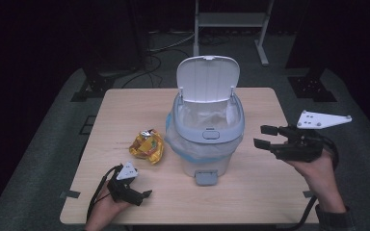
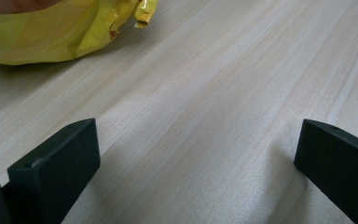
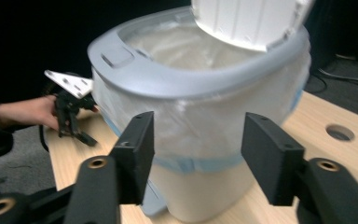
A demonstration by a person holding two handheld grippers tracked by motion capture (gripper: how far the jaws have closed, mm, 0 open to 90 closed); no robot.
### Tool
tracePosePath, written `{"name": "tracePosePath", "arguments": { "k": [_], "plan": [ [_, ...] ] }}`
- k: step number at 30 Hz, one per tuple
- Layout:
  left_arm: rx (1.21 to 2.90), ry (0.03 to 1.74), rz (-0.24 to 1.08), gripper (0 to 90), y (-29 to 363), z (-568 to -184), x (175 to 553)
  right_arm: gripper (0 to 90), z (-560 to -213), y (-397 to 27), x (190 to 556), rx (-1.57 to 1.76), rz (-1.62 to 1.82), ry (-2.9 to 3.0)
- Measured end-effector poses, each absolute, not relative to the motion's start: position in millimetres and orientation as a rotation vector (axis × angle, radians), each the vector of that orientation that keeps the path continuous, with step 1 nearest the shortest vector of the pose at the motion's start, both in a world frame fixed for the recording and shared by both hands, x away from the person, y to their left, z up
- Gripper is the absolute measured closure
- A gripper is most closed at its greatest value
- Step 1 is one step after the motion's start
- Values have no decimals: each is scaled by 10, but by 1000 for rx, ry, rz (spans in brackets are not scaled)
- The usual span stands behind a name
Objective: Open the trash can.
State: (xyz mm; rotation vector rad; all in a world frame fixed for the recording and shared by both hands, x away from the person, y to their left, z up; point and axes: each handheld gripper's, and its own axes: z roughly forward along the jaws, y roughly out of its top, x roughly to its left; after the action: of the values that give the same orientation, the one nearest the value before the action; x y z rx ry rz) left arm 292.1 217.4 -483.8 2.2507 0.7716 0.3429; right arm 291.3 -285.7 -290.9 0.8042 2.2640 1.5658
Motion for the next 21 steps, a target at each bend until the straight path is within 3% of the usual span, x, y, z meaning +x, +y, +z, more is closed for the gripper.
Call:
{"name": "tracePosePath", "arguments": {
  "k": [15,21],
  "plan": [
    [2250,777,345,0,2173,-4838,2917,138,-3378,-2974,2931,932,1401,2274],
    [2249,778,345,0,2172,-4837,2915,127,-3582,-2978,2939,971,1339,2305]
  ]
}}
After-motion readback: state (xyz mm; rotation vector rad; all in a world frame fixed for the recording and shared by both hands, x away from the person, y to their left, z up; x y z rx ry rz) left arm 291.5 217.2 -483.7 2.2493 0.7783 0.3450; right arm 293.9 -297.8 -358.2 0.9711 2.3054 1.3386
